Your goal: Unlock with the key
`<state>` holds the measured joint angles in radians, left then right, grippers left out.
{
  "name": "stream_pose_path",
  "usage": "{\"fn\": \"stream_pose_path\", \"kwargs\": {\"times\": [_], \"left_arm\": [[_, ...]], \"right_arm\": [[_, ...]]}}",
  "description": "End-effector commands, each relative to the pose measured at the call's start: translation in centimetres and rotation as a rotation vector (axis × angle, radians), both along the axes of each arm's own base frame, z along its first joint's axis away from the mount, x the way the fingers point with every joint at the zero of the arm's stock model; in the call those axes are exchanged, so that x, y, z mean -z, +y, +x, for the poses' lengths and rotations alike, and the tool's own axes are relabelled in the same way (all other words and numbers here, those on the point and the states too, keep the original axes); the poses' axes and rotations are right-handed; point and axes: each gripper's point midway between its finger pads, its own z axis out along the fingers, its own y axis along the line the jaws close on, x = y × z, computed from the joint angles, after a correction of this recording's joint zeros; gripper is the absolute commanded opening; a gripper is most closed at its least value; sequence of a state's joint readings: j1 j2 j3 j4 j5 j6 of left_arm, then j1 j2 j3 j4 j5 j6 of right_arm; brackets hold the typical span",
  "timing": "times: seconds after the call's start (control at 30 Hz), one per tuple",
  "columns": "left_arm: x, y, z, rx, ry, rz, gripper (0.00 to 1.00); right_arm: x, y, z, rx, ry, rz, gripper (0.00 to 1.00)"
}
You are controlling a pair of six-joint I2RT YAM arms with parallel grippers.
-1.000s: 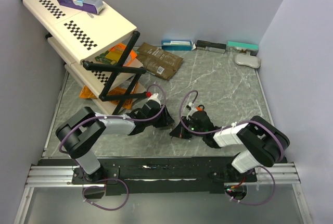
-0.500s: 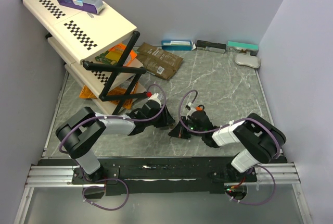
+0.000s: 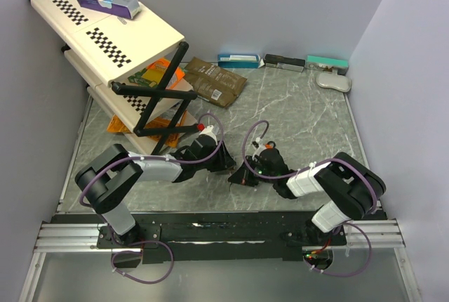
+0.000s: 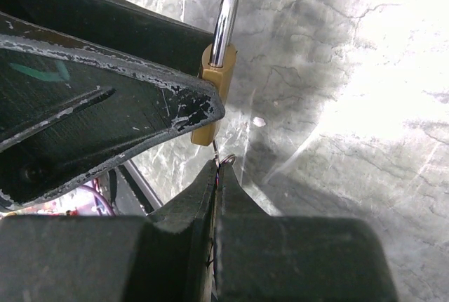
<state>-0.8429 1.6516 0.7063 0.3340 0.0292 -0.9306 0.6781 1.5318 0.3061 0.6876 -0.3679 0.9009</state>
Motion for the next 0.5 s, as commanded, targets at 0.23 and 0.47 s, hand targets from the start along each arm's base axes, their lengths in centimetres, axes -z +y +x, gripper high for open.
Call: {"fn": "stream_pose_path", "kwargs": {"times": [0.23,0.47], "left_arm": [[-0.9,-0.5,0.0,0.006,-0.016,-0.048,0.01],[-0.8,-0.8,-0.1,0.023,-0.012,-0.06,0.01]], "right_arm": [[-1.5,-0.3,1.2,0.044,-0.061,0.057,0.0],[-2.1,-0.3,1.2,0.033,-0.092,0.094,0.0]]}}
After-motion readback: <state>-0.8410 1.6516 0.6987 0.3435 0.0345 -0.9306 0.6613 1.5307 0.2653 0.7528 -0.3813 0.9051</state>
